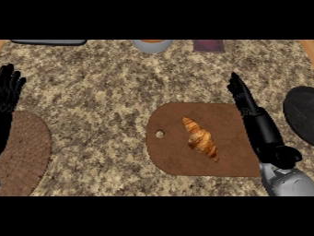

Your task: Pick the croissant from the cutting board and place it in the pan

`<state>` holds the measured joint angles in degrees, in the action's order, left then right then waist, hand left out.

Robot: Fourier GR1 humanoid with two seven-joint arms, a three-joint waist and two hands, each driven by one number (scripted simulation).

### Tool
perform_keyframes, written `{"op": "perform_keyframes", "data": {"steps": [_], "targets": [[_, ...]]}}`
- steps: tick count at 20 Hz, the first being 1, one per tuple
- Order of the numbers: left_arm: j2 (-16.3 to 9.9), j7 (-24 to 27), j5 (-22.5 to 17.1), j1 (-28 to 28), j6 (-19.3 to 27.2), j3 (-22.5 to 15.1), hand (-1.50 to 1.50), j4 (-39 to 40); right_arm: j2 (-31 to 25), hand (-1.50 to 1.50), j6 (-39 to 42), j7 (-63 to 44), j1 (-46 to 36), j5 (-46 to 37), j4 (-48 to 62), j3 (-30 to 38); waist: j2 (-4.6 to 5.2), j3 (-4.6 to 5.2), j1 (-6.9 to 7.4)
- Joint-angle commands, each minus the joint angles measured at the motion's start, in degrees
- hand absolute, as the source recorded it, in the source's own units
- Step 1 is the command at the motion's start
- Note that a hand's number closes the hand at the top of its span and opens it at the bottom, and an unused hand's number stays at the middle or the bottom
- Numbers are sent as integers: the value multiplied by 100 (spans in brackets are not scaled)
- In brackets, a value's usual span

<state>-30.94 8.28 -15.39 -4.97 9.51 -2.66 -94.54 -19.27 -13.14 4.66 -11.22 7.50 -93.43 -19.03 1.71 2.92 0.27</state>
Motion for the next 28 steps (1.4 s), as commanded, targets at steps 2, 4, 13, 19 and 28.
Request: {"op": "perform_keyframes", "data": {"steps": [2,4,13,19,28], "targets": [[212,-346,116,-86,-96,-440,0,176,-145,-150,529,-739,-658,134,894,3,-114,-291,69],[246,-739,346,-242,-55,-808,0,257,-239,-150,998,-1353,-1218,428,1487,55,-63,-295,143],[405,-1701,360,-378,-337,-1209,0,261,-180,-150,28,-348,-1320,-1387,3404,-176,-150,-299,60],[383,-1852,307,-450,-592,-981,0,342,-678,-150,1310,-1012,-1211,-1801,2883,-862,-188,-287,-42],[605,-1790,612,-519,-413,-1108,0,465,-864,-150,3707,-3292,-3068,-2093,2943,-1584,-178,-276,89]]}}
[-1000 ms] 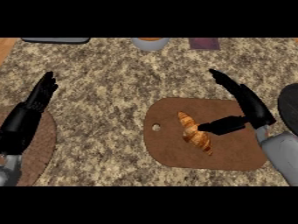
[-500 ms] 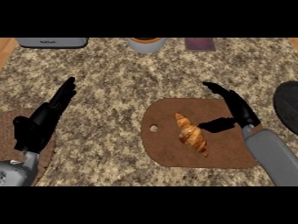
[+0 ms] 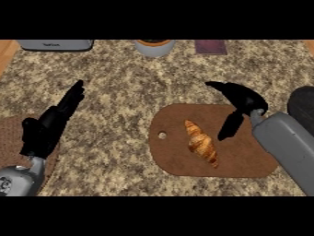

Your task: Pick the croissant from the cutting board and place it in the pan

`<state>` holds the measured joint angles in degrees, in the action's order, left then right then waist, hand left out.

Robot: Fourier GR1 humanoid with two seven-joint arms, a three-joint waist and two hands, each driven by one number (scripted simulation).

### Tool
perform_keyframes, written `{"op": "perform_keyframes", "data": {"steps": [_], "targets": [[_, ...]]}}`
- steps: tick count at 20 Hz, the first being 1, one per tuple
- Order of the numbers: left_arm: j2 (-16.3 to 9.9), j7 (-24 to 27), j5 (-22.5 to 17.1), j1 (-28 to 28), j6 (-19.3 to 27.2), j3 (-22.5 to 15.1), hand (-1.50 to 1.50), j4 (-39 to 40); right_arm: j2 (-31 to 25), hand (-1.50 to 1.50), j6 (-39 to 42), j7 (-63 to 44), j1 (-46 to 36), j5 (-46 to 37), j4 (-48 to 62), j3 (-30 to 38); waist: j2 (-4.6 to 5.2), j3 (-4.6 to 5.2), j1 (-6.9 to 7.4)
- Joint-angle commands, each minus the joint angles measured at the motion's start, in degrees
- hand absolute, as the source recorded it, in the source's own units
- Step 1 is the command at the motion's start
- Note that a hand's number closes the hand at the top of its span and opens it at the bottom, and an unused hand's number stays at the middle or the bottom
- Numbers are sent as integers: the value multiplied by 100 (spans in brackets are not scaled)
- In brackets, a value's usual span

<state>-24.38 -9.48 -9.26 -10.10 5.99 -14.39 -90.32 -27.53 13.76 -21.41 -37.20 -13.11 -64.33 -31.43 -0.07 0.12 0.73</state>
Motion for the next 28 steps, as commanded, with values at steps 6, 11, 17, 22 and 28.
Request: {"op": "perform_keyframes", "data": {"steps": [6,11,17,22,28], "targets": [[326,-8,204,-181,104,-93,0,280,750,-150,2550,-1940,-1242,540,475,-405,16,-4,-11],[183,29,119,8,-141,100,0,158,1389,-150,3217,-3092,-1618,1004,575,-144,-2,-5,-21],[298,-84,138,168,-278,222,0,-6,1167,-150,2965,-3122,-879,395,-70,-284,-8,-11,-78],[357,108,285,128,-397,272,0,85,1349,-150,3027,-3228,-797,106,105,-367,3,-10,-65],[385,57,379,236,-435,507,0,11,1246,-150,3092,-3050,-394,-324,-207,-383,0,-11,-71]]}}
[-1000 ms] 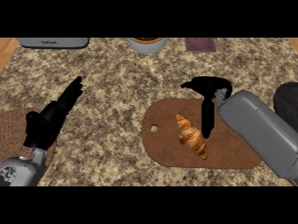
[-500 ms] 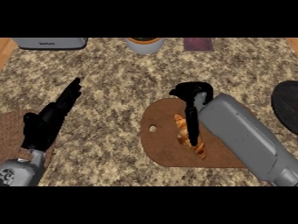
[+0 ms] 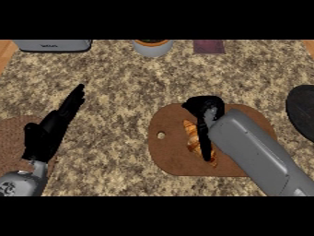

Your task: Pick the croissant from the cutting board and place it in the pan

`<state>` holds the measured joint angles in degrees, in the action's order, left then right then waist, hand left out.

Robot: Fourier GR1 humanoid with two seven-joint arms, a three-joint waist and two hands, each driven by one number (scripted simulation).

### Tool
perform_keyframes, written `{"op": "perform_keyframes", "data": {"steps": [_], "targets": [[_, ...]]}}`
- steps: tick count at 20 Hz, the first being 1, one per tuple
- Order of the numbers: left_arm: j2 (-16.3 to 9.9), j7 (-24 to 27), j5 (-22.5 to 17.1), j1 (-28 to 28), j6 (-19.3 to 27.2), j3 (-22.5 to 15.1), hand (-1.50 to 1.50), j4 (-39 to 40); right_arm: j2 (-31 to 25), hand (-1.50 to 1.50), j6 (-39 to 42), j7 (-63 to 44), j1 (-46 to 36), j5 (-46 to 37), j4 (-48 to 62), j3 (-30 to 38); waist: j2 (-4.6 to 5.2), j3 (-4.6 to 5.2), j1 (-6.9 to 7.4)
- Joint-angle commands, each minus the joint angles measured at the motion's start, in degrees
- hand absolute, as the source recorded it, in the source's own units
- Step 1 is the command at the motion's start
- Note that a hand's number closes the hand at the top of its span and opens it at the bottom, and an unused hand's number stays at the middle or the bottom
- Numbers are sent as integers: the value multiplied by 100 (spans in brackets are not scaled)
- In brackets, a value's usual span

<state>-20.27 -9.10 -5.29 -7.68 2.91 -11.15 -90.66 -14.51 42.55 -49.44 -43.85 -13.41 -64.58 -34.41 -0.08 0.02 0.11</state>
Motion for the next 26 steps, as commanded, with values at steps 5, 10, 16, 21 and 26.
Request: {"op": "perform_keyframes", "data": {"steps": [5,10,16,21,26], "targets": [[227,-565,171,-224,-77,121,0,-247,-4,-150,260,62,270,-659,-4,258,8,-3,8],[269,-21,380,500,-223,170,0,-426,-70,-150,140,618,654,-1260,93,312,6,-2,30],[283,-233,269,-61,-429,456,0,-124,429,150,502,1125,514,-1453,426,115,20,-2,40],[410,-223,403,-270,-402,448,0,84,351,150,431,1281,966,-1629,188,44,12,-2,-17],[425,-529,430,-182,-476,499,0,-160,623,150,482,1003,729,-1835,2,297,7,-2,12]]}}
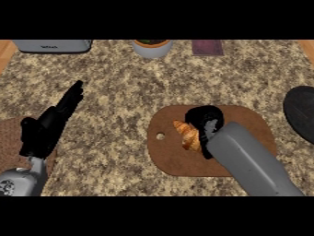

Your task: Pick the croissant from the cutting board and place it in the pan

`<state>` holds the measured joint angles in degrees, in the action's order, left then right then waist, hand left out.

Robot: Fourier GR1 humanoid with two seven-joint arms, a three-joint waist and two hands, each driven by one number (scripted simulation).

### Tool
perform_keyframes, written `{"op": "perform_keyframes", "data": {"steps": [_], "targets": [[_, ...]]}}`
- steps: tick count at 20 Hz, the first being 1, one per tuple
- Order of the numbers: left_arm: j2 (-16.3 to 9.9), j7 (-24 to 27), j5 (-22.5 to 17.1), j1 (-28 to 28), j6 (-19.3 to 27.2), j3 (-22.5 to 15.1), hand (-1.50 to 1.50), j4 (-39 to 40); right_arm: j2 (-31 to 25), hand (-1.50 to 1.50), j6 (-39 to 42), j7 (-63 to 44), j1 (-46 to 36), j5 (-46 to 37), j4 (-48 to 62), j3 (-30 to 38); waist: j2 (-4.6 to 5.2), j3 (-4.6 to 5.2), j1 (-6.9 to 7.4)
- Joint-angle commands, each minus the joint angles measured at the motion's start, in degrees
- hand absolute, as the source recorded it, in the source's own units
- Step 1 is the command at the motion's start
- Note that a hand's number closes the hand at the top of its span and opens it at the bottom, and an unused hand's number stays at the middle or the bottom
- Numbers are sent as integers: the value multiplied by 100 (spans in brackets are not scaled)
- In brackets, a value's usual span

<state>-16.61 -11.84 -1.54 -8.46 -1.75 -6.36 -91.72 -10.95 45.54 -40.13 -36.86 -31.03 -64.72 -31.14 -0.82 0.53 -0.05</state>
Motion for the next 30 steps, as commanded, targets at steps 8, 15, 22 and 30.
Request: {"op": "perform_keyframes", "data": {"steps": [8,15,22,30], "targets": [[-54,1,-19,452,155,401,0,7,-1159,150,-1995,1068,1941,-685,-3009,56,-182,-77,-726],[-209,58,-46,546,90,556,0,-41,-2177,150,-3460,1754,3122,-1259,-5313,659,-145,-68,-802],[-54,-112,-1,384,61,321,0,-273,-2643,150,-4705,2392,5261,-1247,-7000,1772,-9,-73,-514],[68,76,109,154,-35,234,0,3,-2033,150,-5670,3860,6443,375,-6212,3331,62,-69,-180]]}}
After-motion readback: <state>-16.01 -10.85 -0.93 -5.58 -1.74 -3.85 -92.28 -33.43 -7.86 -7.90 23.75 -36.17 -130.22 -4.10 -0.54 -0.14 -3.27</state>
